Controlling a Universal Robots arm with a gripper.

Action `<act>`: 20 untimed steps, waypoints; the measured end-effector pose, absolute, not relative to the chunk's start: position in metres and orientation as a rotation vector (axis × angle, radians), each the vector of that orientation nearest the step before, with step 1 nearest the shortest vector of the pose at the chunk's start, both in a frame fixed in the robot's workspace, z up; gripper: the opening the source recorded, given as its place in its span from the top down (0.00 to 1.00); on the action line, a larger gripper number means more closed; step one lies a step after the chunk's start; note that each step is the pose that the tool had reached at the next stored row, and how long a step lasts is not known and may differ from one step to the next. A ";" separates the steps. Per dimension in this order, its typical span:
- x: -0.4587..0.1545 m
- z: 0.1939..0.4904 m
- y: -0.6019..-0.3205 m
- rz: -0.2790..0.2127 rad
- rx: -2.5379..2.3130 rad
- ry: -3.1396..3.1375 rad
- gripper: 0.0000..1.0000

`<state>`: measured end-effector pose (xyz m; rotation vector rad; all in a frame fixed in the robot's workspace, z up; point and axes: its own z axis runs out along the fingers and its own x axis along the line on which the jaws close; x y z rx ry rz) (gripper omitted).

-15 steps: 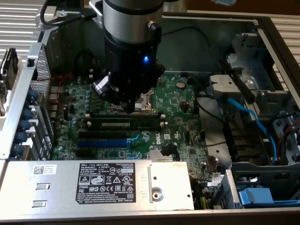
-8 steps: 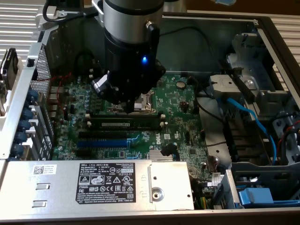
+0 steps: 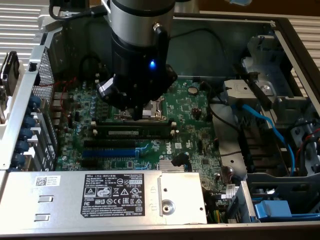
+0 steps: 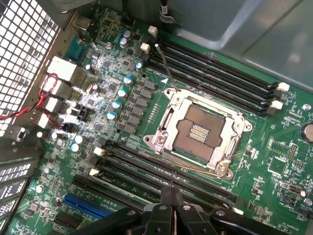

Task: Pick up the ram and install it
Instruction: 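Press down the ram until it locks into place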

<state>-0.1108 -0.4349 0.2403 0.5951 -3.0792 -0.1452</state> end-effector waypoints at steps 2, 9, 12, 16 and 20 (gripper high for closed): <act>-0.111 0.240 -0.435 -0.148 0.569 -3.083 0.90; -0.111 0.240 -0.435 -0.157 0.485 -3.095 0.90; -0.111 0.240 -0.435 -0.161 0.454 -3.098 0.90; -0.111 0.240 -0.435 -0.167 0.411 -3.101 0.90; -0.111 0.240 -0.435 -0.174 0.364 -3.105 0.90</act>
